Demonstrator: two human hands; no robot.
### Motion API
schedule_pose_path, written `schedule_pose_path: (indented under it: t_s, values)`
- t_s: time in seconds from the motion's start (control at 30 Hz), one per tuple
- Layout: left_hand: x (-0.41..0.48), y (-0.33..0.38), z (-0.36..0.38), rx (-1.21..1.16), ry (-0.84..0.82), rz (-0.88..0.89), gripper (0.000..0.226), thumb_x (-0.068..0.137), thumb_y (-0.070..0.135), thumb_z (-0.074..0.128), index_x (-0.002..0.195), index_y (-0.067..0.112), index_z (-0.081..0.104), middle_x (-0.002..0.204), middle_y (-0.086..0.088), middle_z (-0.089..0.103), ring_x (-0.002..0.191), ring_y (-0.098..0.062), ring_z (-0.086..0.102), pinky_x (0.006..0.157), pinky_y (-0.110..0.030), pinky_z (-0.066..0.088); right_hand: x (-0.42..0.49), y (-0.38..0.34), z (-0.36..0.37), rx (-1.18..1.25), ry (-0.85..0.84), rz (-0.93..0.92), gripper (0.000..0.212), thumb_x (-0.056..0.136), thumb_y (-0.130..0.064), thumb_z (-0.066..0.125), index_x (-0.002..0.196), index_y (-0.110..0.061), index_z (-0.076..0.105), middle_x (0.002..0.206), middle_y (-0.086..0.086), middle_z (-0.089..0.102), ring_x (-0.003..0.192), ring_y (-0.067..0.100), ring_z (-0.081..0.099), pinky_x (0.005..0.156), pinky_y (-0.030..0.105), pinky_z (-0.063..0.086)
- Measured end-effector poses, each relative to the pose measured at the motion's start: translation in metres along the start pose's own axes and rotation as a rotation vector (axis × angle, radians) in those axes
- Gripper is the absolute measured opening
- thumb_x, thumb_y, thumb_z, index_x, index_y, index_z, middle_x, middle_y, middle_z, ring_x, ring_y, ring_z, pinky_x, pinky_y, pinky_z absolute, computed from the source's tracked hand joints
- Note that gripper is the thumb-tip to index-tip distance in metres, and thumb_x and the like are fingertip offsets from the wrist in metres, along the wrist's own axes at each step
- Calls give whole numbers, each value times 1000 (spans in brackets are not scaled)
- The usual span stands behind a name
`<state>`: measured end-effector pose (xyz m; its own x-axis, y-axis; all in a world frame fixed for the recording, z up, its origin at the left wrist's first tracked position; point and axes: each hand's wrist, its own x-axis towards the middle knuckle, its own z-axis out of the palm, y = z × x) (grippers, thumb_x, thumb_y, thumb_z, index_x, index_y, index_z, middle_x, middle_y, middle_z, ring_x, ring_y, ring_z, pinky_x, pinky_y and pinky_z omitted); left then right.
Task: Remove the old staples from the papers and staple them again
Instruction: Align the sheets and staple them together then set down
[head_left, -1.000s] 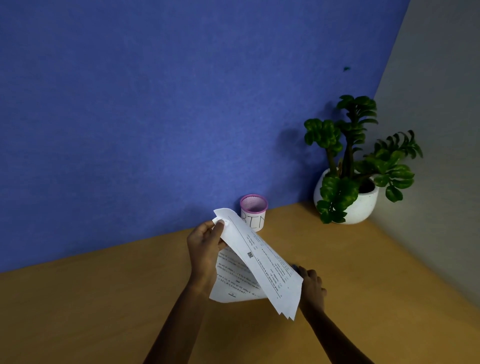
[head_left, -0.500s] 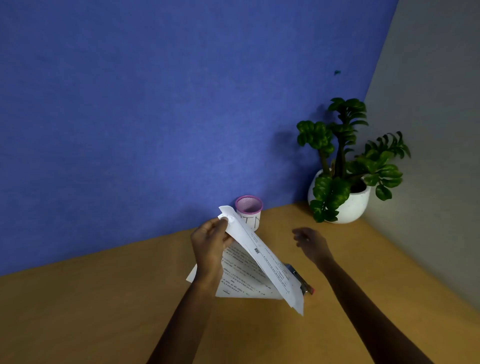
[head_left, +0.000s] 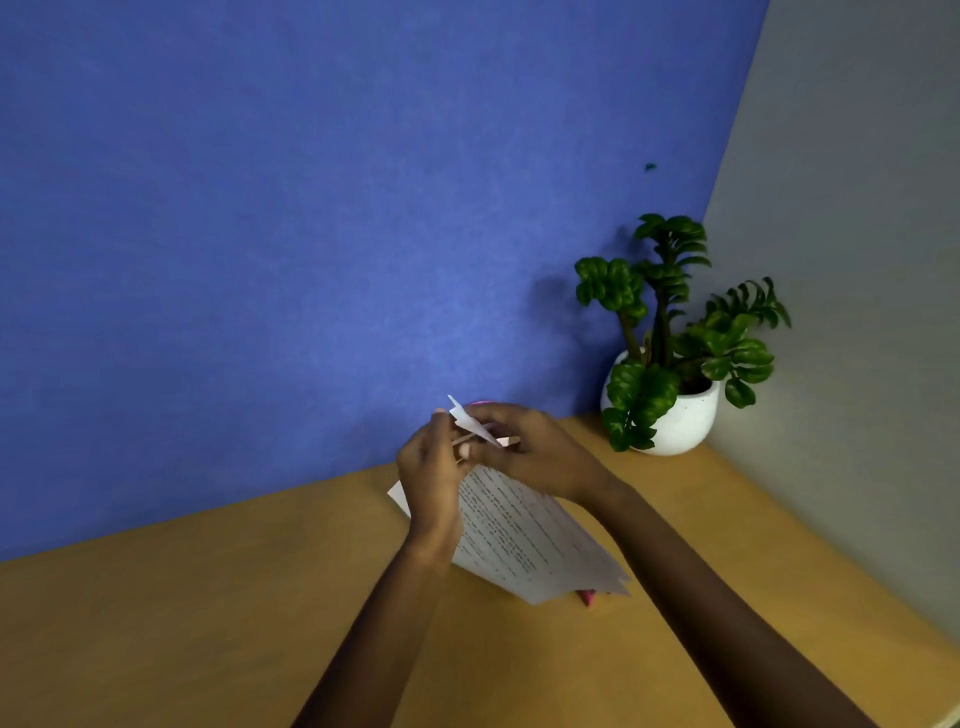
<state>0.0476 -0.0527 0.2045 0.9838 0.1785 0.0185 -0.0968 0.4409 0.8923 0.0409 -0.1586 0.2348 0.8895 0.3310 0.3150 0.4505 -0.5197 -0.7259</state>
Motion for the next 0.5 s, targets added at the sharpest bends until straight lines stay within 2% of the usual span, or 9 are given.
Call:
schedule_pose_path:
  t_s: [0.07, 0.13, 0.17, 0.23, 0.27, 0.33, 0.4, 0.47, 0.5]
  values:
    - [-1, 2, 0, -11, -52, -20, 37, 96, 19, 42, 73, 6, 68, 66, -7, 73, 65, -15, 71, 60, -20, 57, -1, -1, -2, -52, 47, 11, 29, 86, -6, 57, 114, -11, 61, 111, 7, 68, 92, 7, 61, 75, 0, 43]
    - [-2, 2, -1, 17, -82, -4, 27, 94, 15, 47, 78, 6, 67, 75, -9, 71, 72, -16, 70, 71, -23, 59, -2, -2, -6, -111, 97, 8, 29, 86, 0, 52, 112, -9, 63, 110, 7, 69, 93, 6, 60, 76, 3, 44]
    - [-2, 1, -3, 87, -81, 40, 20, 92, 11, 51, 81, 8, 66, 80, -8, 70, 78, -18, 69, 76, -25, 57, -2, -2, -8, -131, 120, 14, 28, 86, 1, 51, 109, -8, 65, 108, 8, 70, 94, 9, 62, 78, 8, 46]
    - [0, 1, -6, 305, -56, 183, 9, 86, 8, 58, 90, 13, 65, 87, 2, 66, 86, -15, 63, 77, -16, 51, -3, -5, -14, -144, 161, 54, 25, 86, -1, 50, 104, -7, 66, 102, 8, 72, 92, 16, 65, 81, 28, 51]
    - [1, 2, -8, 399, -46, 252, 14, 84, 9, 61, 97, 15, 62, 90, 7, 64, 88, -10, 61, 76, -9, 47, -3, -6, -16, -146, 172, 72, 23, 86, -2, 50, 102, -7, 66, 100, 8, 72, 91, 18, 65, 82, 34, 52]
    - [3, 6, -11, 514, -63, 332, 25, 81, 14, 66, 104, 19, 58, 98, 13, 60, 93, 1, 56, 77, 0, 40, -4, -8, -21, -145, 159, 90, 21, 88, -3, 50, 101, -7, 66, 98, 9, 72, 91, 19, 65, 82, 37, 52]
    - [3, 11, -12, 540, -142, 293, 18, 80, 20, 68, 97, 20, 62, 96, 9, 66, 92, -3, 61, 76, -5, 44, -3, -10, -24, -139, 124, 90, 19, 89, -6, 51, 101, -6, 66, 100, 9, 71, 92, 19, 64, 82, 35, 51]
    - [1, 17, -12, 477, -208, 178, 6, 80, 23, 67, 86, 23, 66, 82, 1, 72, 79, -11, 68, 64, -17, 53, -3, -11, -26, -146, 107, 84, 17, 90, -8, 53, 99, -4, 66, 99, 10, 70, 91, 20, 64, 77, 28, 49]
    - [-1, 19, -12, 441, -223, 134, 2, 81, 22, 67, 83, 24, 67, 77, 1, 73, 71, -11, 70, 57, -19, 53, -2, -12, -27, -149, 113, 80, 15, 90, -9, 54, 97, -3, 66, 99, 11, 70, 90, 21, 63, 75, 27, 47]
